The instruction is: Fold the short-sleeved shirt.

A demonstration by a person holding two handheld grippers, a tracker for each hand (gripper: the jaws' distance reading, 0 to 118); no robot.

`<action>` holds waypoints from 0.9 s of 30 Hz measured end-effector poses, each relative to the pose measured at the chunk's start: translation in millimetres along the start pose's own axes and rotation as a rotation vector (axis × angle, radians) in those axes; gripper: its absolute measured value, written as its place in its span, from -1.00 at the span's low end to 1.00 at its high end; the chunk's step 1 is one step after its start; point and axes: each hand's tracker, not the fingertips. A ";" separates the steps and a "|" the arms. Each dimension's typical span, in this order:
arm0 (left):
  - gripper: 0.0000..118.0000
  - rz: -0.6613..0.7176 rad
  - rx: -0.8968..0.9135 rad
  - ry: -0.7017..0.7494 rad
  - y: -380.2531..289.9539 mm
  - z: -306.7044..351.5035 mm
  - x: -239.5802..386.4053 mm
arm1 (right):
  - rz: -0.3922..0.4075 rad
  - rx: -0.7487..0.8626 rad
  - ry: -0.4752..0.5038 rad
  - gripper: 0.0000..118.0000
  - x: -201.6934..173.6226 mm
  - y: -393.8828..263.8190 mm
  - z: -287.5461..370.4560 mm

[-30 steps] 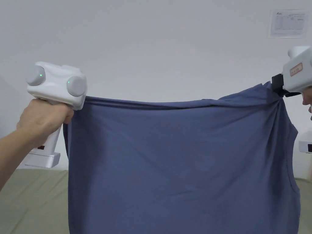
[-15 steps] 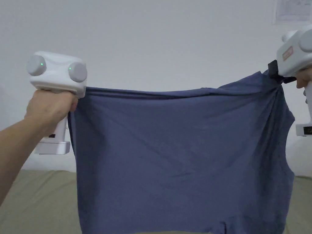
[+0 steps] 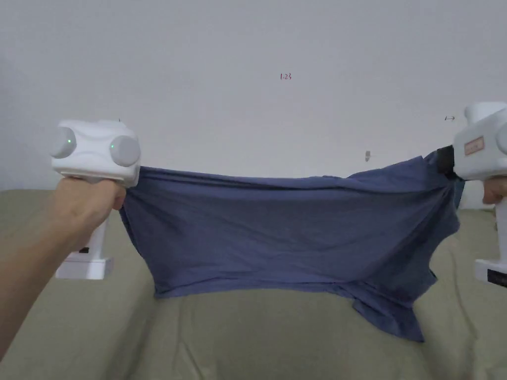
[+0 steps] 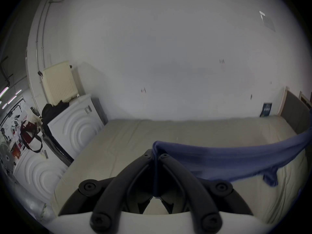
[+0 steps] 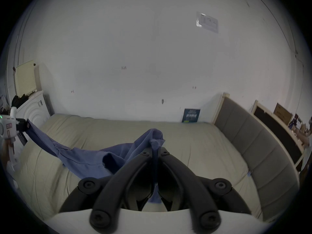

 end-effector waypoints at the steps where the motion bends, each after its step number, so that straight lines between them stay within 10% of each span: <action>1: -0.98 -0.003 0.006 -0.012 -19.8 5.6 -5.0 | -0.006 -0.019 0.014 -0.93 1.0 -17.1 7.7; 27: -0.98 -0.009 -0.188 -0.144 -347.6 194.7 -81.7 | -0.139 -0.221 0.095 -0.93 31.9 -358.4 238.4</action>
